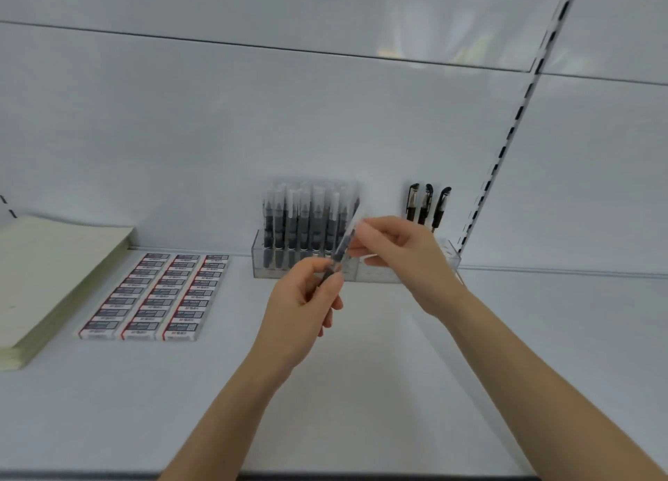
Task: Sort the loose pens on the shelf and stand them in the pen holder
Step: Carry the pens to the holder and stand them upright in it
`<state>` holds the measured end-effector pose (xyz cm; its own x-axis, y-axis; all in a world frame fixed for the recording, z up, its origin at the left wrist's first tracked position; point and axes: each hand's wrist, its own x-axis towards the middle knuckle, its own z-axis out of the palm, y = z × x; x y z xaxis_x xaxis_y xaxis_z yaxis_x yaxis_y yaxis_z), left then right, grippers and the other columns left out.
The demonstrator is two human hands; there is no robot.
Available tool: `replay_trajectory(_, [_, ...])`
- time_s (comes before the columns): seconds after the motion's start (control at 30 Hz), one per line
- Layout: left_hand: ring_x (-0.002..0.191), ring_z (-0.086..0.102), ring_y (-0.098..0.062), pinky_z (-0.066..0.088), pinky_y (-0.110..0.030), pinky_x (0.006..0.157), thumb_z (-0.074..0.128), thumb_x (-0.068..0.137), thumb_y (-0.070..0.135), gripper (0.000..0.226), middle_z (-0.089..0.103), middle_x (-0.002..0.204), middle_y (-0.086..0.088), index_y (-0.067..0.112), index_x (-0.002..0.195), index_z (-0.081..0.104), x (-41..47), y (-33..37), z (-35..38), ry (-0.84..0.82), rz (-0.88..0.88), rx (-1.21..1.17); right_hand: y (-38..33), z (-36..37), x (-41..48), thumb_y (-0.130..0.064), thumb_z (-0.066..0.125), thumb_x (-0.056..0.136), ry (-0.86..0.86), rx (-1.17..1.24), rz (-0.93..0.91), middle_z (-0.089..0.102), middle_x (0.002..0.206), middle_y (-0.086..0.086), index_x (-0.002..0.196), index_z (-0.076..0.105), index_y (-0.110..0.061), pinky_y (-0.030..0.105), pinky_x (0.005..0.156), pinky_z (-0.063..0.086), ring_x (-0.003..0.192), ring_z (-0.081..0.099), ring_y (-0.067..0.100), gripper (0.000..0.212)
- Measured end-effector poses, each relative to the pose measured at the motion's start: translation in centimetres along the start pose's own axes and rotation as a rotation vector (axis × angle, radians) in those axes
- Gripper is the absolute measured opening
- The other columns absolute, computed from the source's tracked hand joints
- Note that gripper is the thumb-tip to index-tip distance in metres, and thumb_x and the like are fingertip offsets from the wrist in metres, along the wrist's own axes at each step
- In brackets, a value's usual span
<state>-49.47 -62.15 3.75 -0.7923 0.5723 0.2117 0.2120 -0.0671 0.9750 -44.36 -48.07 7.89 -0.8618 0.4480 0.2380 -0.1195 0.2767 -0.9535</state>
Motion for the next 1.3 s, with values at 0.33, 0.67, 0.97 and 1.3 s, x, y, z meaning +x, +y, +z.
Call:
replay_trajectory(0.33, [0.14, 0.021, -0.017, 0.018, -0.028, 0.113, 0.038, 0.094, 0.045, 0.059, 0.025, 0.151, 0.0, 0.022, 0.146, 0.019, -1.4, -2.3, -1.8, -0.242, -0.04, 1.077, -1.5, -3.1, 2.3, -0.015, 0.059, 0.089, 0.364, 0.018, -0.145, 0.066, 0.074, -0.002, 0.082, 0.054, -0.021, 0.023, 0.063, 0.056, 0.06, 0.067, 0.004, 0.01])
replay_trajectory(0.67, [0.144, 0.004, -0.019, 0.007, -0.04, 0.115, 0.028, 0.094, 0.052, 0.053, 0.012, 0.155, 0.002, 0.028, 0.141, 0.026, -2.5, -4.0, -2.3, -0.275, -0.092, 1.254, -0.3, -1.0, 6.0, -0.019, 0.058, 0.089, 0.283, -0.324, -0.194, 0.062, 0.076, -0.002, 0.082, 0.051, -0.026, 0.04, 0.079, 0.054, 0.065, 0.063, 0.007, 0.013])
replay_trajectory(0.97, [0.144, 0.003, -0.021, 0.004, -0.042, 0.115, 0.027, 0.095, 0.05, 0.053, 0.011, 0.156, 0.0, 0.026, 0.142, 0.025, -2.6, -4.1, -2.3, -0.266, -0.083, 1.215, 2.9, 0.4, 6.2, -0.02, 0.059, 0.089, 0.194, -0.44, -0.097, 0.06, 0.074, -0.003, 0.077, 0.05, -0.026, 0.028, 0.067, 0.051, 0.062, 0.06, 0.01, 0.016])
replay_trajectory(1.3, [0.144, 0.003, -0.025, 0.006, -0.045, 0.115, 0.028, 0.096, 0.045, 0.051, 0.009, 0.156, -0.007, 0.022, 0.141, 0.029, -3.1, -3.9, -2.5, -0.287, -0.065, 1.168, 3.2, -0.7, 0.2, -0.024, 0.054, 0.092, 0.165, -0.72, 0.011, 0.055, 0.131, 0.004, 0.13, 0.048, -0.012, 0.013, 0.091, 0.028, 0.121, 0.049, 0.015, 0.04])
